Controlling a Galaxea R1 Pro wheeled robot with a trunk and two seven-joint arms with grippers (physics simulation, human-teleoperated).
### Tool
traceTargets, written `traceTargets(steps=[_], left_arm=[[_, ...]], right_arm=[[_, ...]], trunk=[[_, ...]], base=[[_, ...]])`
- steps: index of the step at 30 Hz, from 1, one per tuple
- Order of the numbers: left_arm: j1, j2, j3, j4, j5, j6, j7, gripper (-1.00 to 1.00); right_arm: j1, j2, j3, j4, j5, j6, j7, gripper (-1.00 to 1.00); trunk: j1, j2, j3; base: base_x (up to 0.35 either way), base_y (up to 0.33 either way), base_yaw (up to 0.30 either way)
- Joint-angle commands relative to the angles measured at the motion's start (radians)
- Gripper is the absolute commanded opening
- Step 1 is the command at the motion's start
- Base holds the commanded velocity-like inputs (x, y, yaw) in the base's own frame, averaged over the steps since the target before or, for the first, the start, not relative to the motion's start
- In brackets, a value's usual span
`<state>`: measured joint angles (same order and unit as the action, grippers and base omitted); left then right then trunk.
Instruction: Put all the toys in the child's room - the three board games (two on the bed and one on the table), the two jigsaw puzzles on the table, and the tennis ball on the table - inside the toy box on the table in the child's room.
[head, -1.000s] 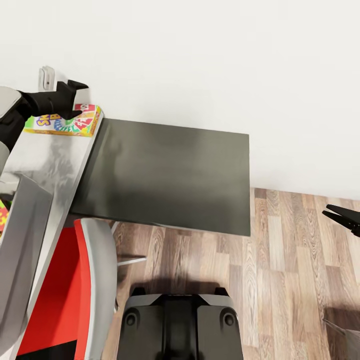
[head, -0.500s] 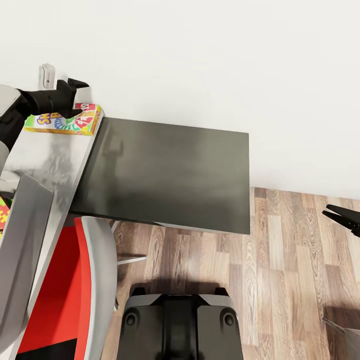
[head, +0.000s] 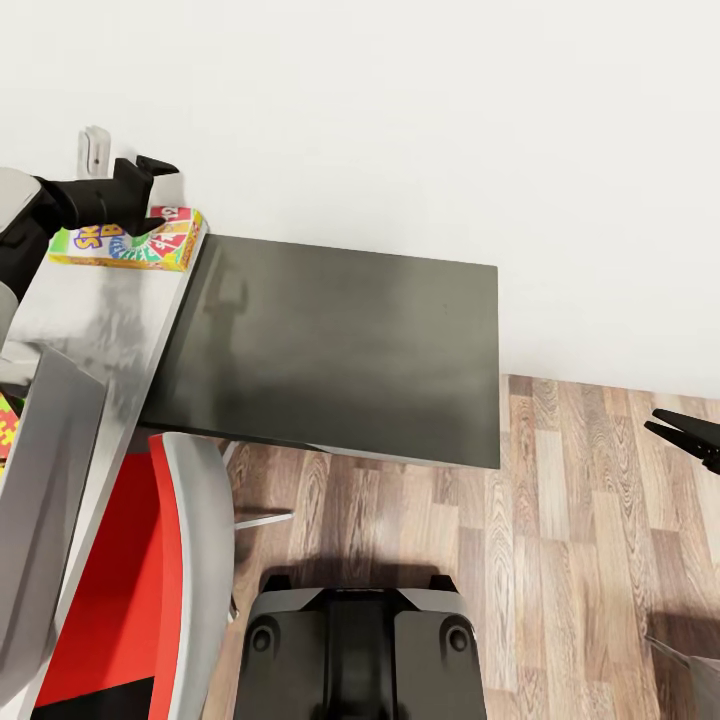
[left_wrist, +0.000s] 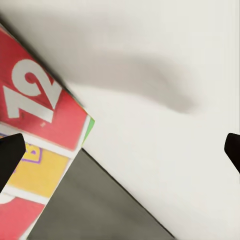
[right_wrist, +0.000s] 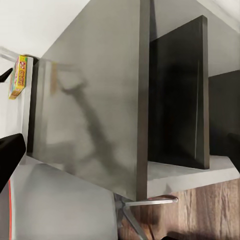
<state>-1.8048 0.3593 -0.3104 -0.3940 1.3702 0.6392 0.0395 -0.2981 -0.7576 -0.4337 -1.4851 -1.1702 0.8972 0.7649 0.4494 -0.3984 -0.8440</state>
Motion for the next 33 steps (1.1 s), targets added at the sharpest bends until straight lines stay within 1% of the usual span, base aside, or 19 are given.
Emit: traceTargets(steps=[1,24,33], left_arm=[[-0.001,0.001,-0.006,-0.006,0.009,0.002,0.004,1.00],[-0.001,0.004,-0.005,-0.083,0.009,0.008,0.007,1.00],[-0.001,0.021,-0.005,-0.126,0.009,0.008,0.008,1.00]], right_arm=[[-0.001,0.000,0.000,0.000,0.000,0.005,0.002,1.00],[-0.001,0.000,0.002,0.000,0.000,0.005,0.002,1.00],[0.000,0.000,0.003,0.000,0.000,0.005,0.001,1.00]], trunk=[[0.001,-0.002,-0.001],[0.001,-0.002,-0.001],[0.001,-0.002,-0.001]], base=[[0.000,0.000,0.000],[0.000,0.000,0.000],[0.000,0.000,0.000]])
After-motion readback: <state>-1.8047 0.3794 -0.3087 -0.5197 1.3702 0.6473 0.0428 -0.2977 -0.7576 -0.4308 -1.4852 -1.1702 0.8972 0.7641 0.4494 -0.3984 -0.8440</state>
